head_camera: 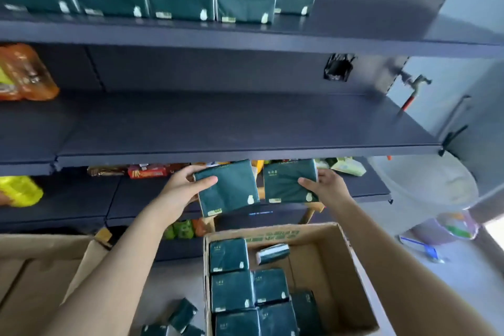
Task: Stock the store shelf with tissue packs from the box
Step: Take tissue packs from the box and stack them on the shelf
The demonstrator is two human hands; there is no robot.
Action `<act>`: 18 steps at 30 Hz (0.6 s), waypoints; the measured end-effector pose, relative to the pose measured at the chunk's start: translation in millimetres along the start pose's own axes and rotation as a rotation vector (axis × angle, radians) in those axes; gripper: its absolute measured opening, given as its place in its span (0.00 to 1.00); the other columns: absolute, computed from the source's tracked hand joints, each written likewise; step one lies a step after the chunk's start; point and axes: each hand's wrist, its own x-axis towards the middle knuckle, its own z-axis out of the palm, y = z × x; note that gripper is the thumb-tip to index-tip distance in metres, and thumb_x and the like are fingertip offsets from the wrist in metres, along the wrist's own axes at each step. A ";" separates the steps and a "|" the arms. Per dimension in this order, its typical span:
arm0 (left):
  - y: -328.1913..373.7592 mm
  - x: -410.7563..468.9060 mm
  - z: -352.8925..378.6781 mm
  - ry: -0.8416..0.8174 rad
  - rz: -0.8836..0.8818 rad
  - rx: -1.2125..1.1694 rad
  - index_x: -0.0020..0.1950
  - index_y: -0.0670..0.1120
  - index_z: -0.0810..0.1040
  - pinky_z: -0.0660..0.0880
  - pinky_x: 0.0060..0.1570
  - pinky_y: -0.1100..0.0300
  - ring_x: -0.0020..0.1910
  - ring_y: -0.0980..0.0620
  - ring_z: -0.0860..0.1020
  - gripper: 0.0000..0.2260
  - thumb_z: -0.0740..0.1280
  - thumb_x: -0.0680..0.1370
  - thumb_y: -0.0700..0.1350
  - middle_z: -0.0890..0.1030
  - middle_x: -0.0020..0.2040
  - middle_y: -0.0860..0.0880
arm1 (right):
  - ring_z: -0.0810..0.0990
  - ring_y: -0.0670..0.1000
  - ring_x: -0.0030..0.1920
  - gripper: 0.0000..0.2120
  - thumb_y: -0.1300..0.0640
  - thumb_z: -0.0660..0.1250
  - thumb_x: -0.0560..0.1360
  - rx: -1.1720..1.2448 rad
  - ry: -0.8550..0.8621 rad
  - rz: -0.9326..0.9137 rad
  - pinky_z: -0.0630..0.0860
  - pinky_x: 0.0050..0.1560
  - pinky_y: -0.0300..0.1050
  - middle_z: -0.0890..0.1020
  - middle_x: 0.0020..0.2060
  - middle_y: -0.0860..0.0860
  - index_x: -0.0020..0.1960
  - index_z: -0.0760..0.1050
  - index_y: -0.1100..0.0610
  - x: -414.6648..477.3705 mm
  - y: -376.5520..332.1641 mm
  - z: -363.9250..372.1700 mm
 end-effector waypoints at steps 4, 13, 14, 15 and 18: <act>71.0 4.0 29.2 0.036 0.155 0.068 0.49 0.47 0.78 0.77 0.49 0.53 0.44 0.50 0.81 0.10 0.74 0.71 0.38 0.82 0.46 0.48 | 0.79 0.42 0.36 0.14 0.57 0.74 0.70 0.103 0.111 -0.107 0.72 0.27 0.28 0.83 0.44 0.52 0.53 0.76 0.60 0.4 -52.4 -54.5; 205.2 0.3 78.4 0.125 0.467 0.198 0.48 0.52 0.77 0.75 0.53 0.58 0.48 0.52 0.80 0.12 0.76 0.69 0.43 0.82 0.48 0.49 | 0.81 0.44 0.38 0.13 0.59 0.73 0.71 0.293 0.134 -0.421 0.75 0.30 0.31 0.83 0.42 0.50 0.53 0.75 0.60 27.8 -168.1 -151.7; 215.8 -0.6 84.5 0.156 0.495 0.207 0.46 0.54 0.77 0.73 0.49 0.63 0.46 0.55 0.79 0.11 0.75 0.70 0.43 0.81 0.46 0.51 | 0.81 0.45 0.38 0.13 0.59 0.74 0.71 0.308 0.126 -0.450 0.77 0.32 0.32 0.83 0.42 0.50 0.52 0.75 0.60 35.7 -178.2 -158.1; 226.2 -1.7 91.6 0.186 0.524 0.211 0.45 0.55 0.76 0.71 0.44 0.67 0.44 0.59 0.77 0.11 0.75 0.70 0.43 0.79 0.44 0.53 | 0.82 0.45 0.39 0.13 0.59 0.74 0.70 0.319 0.115 -0.475 0.78 0.34 0.34 0.83 0.43 0.50 0.51 0.75 0.59 44.0 -187.9 -163.1; 250.7 7.0 107.3 0.251 0.581 0.228 0.45 0.55 0.75 0.68 0.37 0.73 0.41 0.65 0.73 0.11 0.74 0.71 0.42 0.77 0.43 0.55 | 0.82 0.44 0.40 0.13 0.58 0.74 0.70 0.308 0.062 -0.530 0.77 0.34 0.33 0.82 0.43 0.49 0.51 0.74 0.58 76.9 -212.5 -171.1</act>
